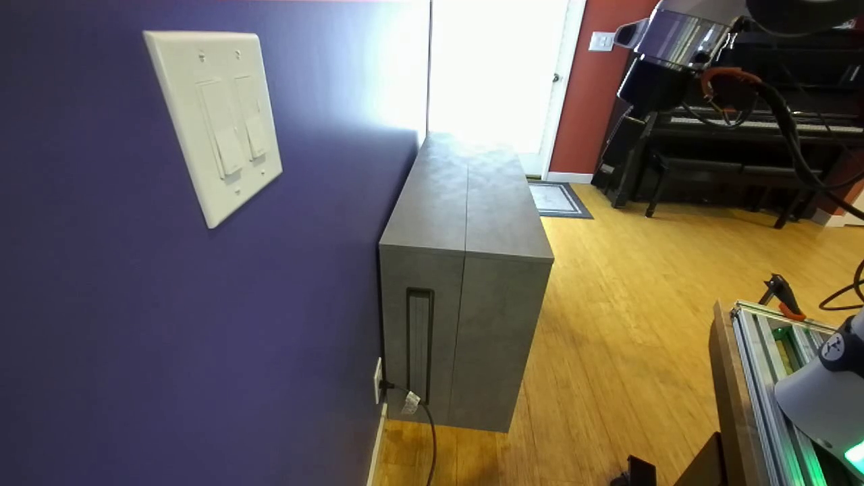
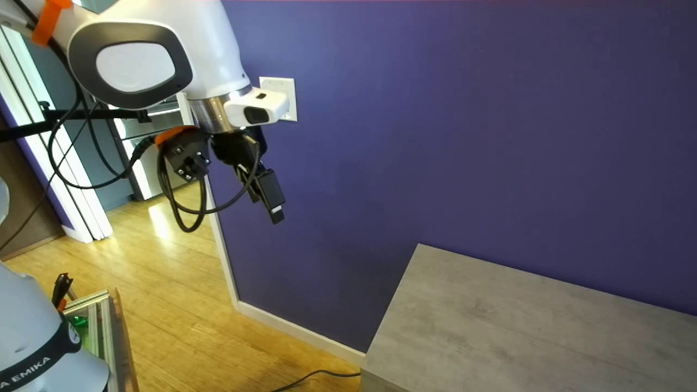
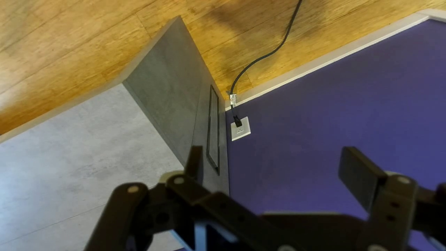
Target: Press the light switch on the right
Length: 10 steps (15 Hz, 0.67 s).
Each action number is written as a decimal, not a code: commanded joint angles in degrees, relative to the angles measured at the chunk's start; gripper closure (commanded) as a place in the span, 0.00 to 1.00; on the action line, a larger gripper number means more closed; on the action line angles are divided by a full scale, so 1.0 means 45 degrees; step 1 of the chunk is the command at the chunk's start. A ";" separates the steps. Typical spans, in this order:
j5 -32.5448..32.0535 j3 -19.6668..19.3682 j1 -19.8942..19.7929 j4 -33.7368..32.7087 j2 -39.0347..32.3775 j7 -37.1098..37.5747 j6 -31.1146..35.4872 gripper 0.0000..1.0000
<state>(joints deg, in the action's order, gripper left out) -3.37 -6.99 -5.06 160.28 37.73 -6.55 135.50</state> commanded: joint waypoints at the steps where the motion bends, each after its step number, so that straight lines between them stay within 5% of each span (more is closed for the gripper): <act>1: 0.0039 0.0044 -0.0035 -0.0023 0.0008 -0.0021 -0.0045 0.00; 4: 0.0039 0.0045 -0.0035 -0.0023 0.0008 -0.0021 -0.0045 0.00; 10: 0.4179 0.0248 0.3068 -0.1028 -0.0391 0.0087 -0.1845 0.00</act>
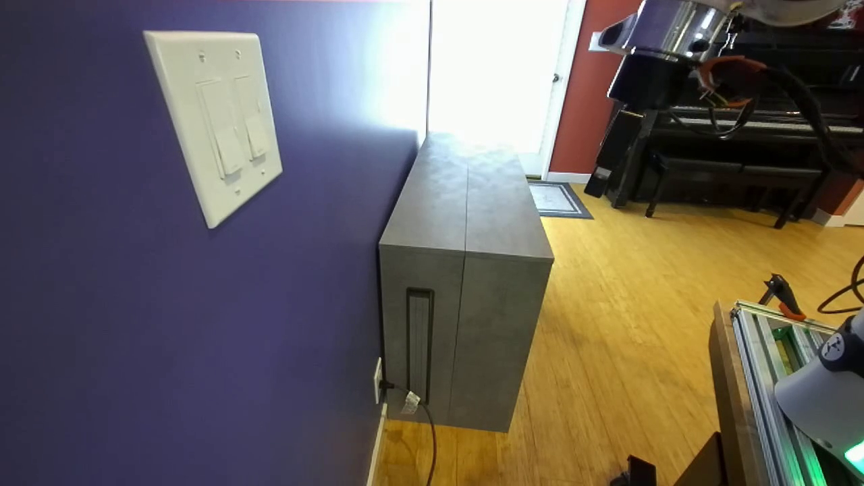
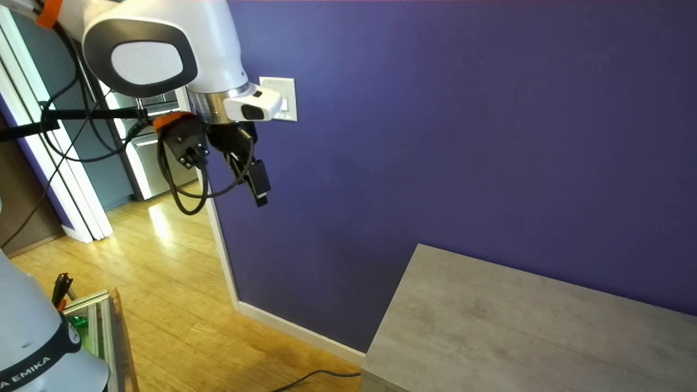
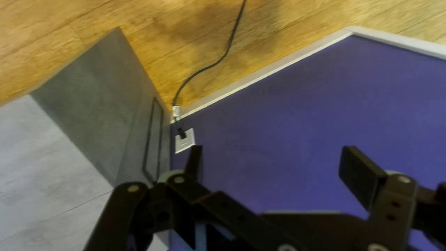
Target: Press the light switch on the right
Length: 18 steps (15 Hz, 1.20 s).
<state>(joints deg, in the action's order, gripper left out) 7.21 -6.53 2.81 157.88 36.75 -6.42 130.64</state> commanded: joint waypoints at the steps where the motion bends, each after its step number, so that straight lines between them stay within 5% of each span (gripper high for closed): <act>1: 0.2600 0.0218 0.1860 -0.0710 -0.0315 -0.0014 -0.0770 0.00; 6: 0.5533 0.0581 0.3444 -0.1977 -0.1243 -0.0091 -0.1006 0.00; 12: 0.8814 0.0750 0.3501 -0.3545 -0.2256 -0.0675 -0.0885 0.00; 18: 0.8671 0.1257 0.2920 -0.3416 -0.2182 -0.0623 -0.0925 0.00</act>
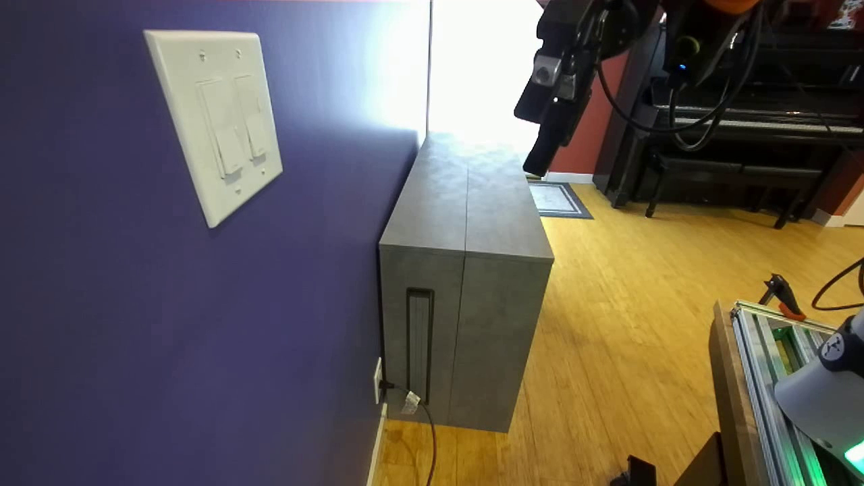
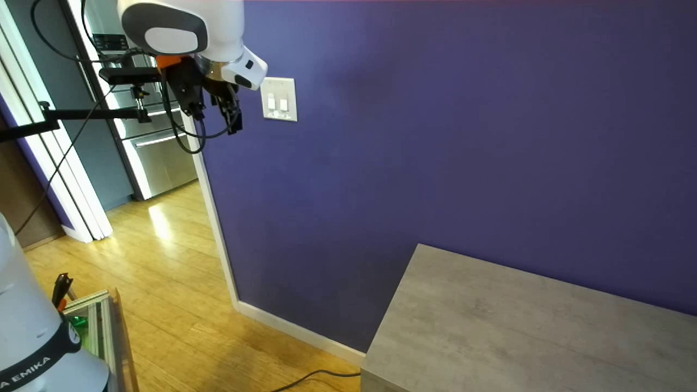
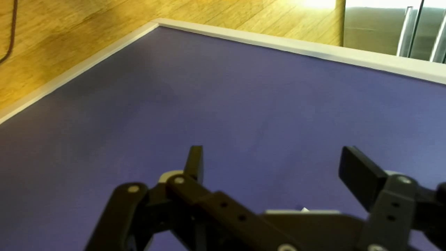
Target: Press the light switch on the right
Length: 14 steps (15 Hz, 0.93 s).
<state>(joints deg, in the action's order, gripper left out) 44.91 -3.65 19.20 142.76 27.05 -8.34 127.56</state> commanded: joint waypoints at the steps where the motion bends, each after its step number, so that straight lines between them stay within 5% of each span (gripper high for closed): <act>1: 0.0296 0.0617 -0.0723 -0.0057 -0.0031 -0.0198 -0.0240 0.00; 6: 0.0567 0.0684 -0.0948 -0.1176 -0.0928 -0.0859 0.0168 0.00; 7: 0.0620 0.0679 -0.0980 -0.1490 -0.1159 -0.1075 0.0211 0.05; 8: 0.0794 0.0638 -0.0964 -0.1828 -0.1407 -0.1409 0.0288 0.26; 10: 0.1270 0.0555 -0.0914 -0.2538 -0.1940 -0.2155 0.0042 0.32; 14: 0.2353 0.0551 -0.0940 -0.3721 -0.2993 -0.4573 -0.0966 0.62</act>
<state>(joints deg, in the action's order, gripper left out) 51.39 -1.62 15.83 130.85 17.96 -21.70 126.59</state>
